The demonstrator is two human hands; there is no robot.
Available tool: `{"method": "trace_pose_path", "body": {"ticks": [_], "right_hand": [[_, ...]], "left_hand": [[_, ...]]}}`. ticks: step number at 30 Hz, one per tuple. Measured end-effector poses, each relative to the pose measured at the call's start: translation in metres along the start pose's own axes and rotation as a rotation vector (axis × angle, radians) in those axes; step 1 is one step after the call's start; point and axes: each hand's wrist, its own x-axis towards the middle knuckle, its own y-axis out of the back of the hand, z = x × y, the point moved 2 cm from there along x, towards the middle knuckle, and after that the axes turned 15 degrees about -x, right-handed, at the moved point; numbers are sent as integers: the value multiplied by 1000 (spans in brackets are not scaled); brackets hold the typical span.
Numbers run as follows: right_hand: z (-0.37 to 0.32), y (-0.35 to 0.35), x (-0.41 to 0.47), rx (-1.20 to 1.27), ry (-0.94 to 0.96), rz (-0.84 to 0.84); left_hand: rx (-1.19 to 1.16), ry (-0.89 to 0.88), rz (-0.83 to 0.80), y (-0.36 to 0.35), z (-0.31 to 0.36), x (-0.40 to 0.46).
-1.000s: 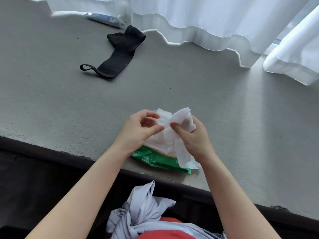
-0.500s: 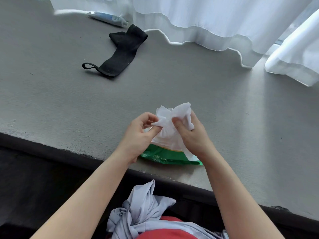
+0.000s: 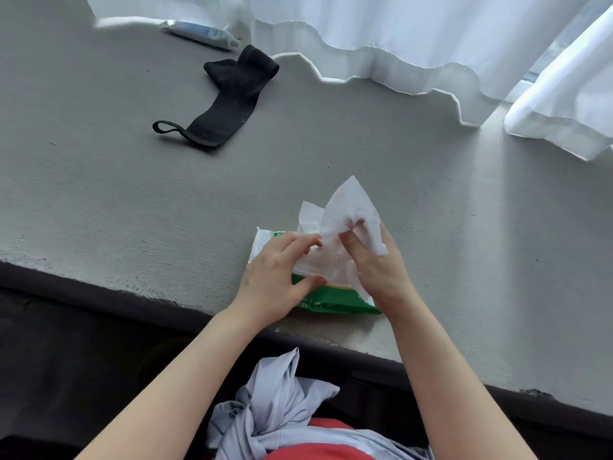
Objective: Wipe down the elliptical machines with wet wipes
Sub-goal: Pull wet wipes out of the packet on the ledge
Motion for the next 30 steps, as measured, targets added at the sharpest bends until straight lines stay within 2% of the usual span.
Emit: {"method": "trace_pose_path", "body": {"ticks": [3, 10, 14, 17, 19, 23, 30], "right_hand": [[-3, 5, -1, 63, -20, -6], [-1, 14, 0, 53, -27, -36], [-5, 15, 0, -223, 145, 10], [-12, 16, 1, -311, 250, 162], [-12, 18, 1, -180, 204, 229], [-9, 26, 0, 221, 47, 220], [-19, 41, -4, 324, 61, 82]], "left_hand": [[4, -73, 33, -3, -1, -2], [-145, -28, 19, -6, 0, 10], [-27, -37, -9, -11, -4, 14], [-21, -22, -20, -11, -2, 15], [-35, -32, -6, -10, -1, 13], [-9, -126, 77, -11, -3, 5], [-88, -136, 208, -15, 3, -2]]}}
